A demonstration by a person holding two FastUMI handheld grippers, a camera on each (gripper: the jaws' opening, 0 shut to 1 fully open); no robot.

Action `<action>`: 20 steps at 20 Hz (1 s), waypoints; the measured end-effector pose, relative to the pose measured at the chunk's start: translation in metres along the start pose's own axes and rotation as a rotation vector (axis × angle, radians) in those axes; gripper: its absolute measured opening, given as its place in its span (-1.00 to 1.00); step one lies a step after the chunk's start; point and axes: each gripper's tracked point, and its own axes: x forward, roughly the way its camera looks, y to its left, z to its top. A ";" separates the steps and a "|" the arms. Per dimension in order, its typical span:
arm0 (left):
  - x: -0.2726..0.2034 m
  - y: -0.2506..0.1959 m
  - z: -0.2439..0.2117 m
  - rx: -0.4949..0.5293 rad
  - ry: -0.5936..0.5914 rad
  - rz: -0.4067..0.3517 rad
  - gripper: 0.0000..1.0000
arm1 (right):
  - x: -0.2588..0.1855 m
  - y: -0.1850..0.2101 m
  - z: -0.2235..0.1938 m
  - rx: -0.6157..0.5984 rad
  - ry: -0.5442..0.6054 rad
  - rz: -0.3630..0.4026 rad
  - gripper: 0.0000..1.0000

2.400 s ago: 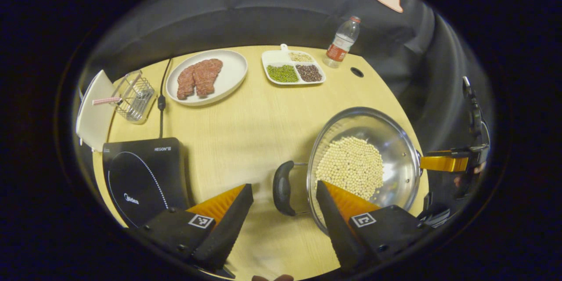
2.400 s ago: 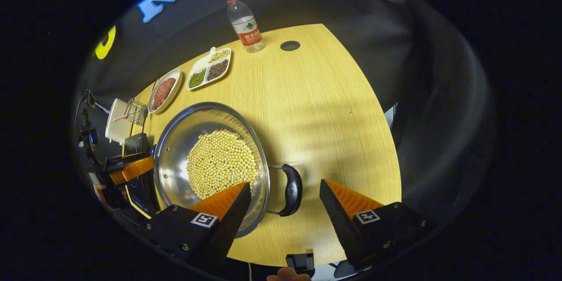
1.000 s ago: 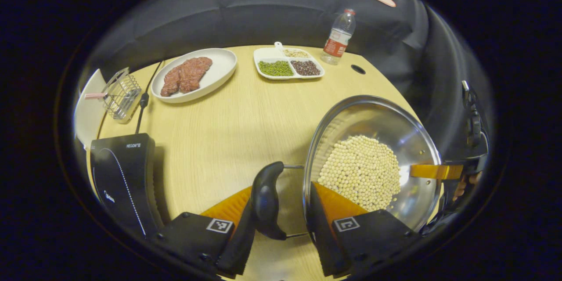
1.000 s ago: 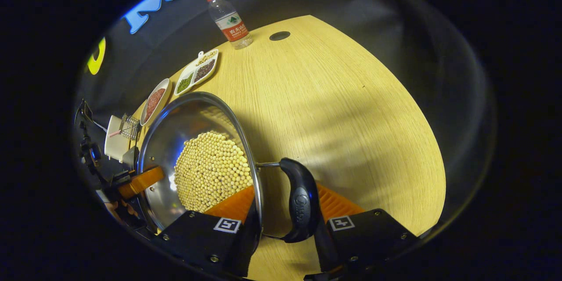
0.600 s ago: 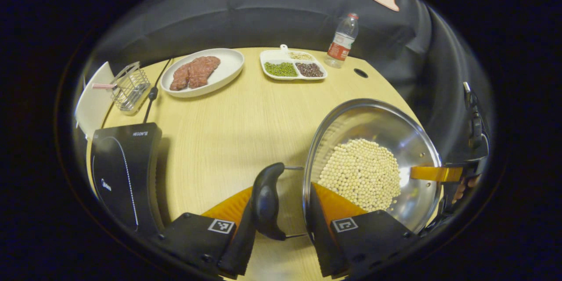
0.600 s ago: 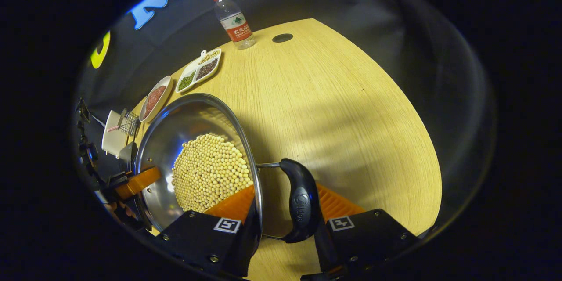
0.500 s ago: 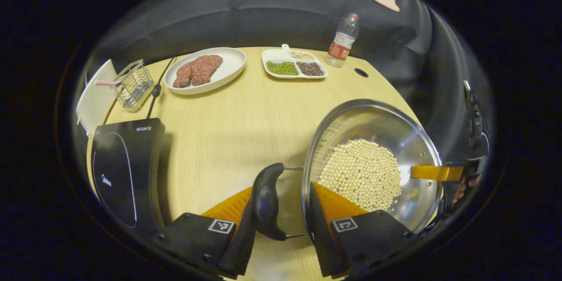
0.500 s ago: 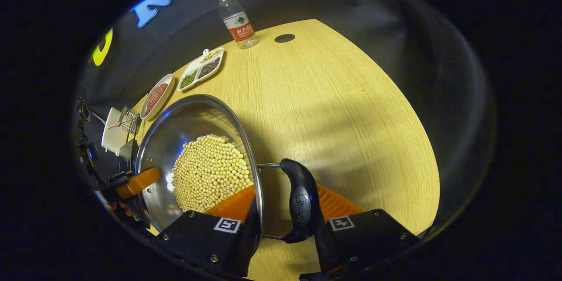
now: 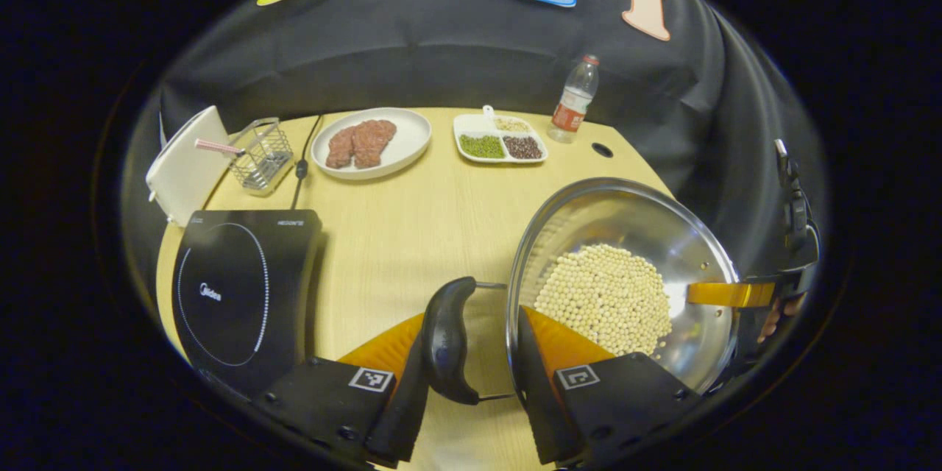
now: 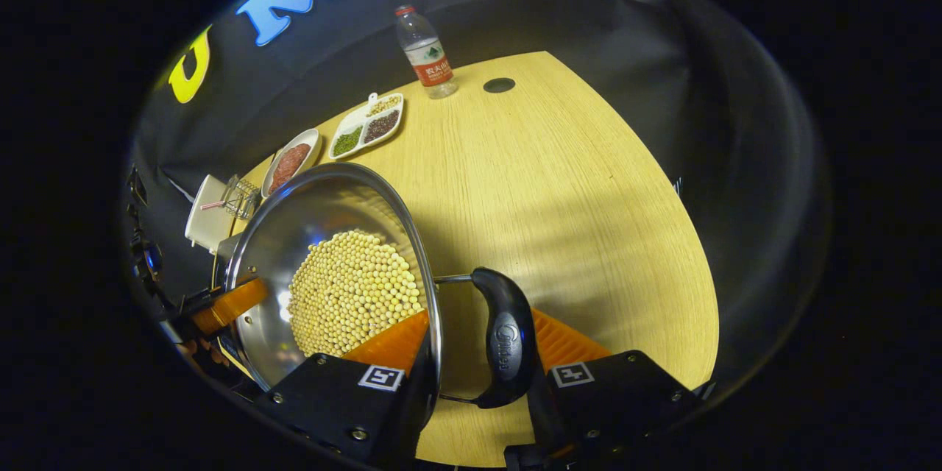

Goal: First push the handle of the pot to place it horizontally, then grasp the pot with both hands and set it on the induction cooktop.

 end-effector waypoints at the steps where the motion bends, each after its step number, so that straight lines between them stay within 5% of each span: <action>1: -0.002 0.001 0.000 -0.006 -0.010 0.005 0.38 | -0.001 -0.001 0.002 -0.008 -0.005 0.003 0.17; 2: -0.003 0.003 -0.001 -0.010 -0.021 0.010 0.25 | -0.001 -0.002 0.001 -0.014 -0.010 0.008 0.17; 20: -0.051 0.038 0.013 -0.054 -0.087 0.047 0.31 | 0.015 -0.003 0.007 -0.074 -0.055 0.054 0.16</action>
